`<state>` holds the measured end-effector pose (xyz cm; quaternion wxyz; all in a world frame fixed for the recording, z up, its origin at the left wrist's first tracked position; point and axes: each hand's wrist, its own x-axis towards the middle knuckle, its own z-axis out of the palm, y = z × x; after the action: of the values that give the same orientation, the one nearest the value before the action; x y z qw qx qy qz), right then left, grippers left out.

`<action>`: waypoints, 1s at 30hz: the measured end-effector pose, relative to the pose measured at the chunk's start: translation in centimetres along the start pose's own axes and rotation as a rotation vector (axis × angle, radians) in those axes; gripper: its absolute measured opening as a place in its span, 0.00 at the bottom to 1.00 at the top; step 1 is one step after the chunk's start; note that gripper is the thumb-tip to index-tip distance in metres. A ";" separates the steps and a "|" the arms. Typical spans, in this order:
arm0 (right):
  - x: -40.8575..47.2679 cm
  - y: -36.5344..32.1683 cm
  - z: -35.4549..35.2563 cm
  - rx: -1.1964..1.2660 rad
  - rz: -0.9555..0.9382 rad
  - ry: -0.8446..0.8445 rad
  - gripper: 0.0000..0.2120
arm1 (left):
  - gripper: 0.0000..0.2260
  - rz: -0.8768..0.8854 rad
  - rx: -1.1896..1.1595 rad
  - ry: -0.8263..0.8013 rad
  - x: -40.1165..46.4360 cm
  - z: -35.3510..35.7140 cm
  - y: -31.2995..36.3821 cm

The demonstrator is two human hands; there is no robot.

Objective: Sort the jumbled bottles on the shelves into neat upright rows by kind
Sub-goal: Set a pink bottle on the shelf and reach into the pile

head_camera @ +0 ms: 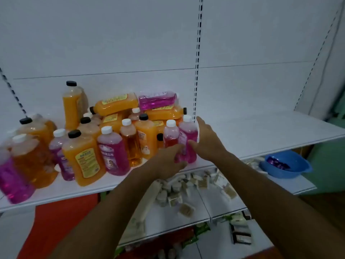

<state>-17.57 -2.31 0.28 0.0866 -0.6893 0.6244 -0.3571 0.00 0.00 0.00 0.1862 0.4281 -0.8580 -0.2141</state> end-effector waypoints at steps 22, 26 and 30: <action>4.6 2.5 -1.9 0.265 0.079 0.058 0.33 | 0.19 0.048 -0.352 0.007 6.3 3.4 -1.2; 4.8 5.4 -5.5 0.362 0.104 0.033 0.34 | 0.24 0.015 -0.390 0.020 8.9 5.2 0.7; 4.6 9.9 -8.8 0.480 0.160 0.036 0.34 | 0.34 -0.002 -0.410 0.008 13.3 7.1 3.3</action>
<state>-30.91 -5.66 2.87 0.2645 -0.5908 0.5757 -0.4994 -13.25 -7.59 -2.45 0.2725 0.3831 -0.7952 -0.3829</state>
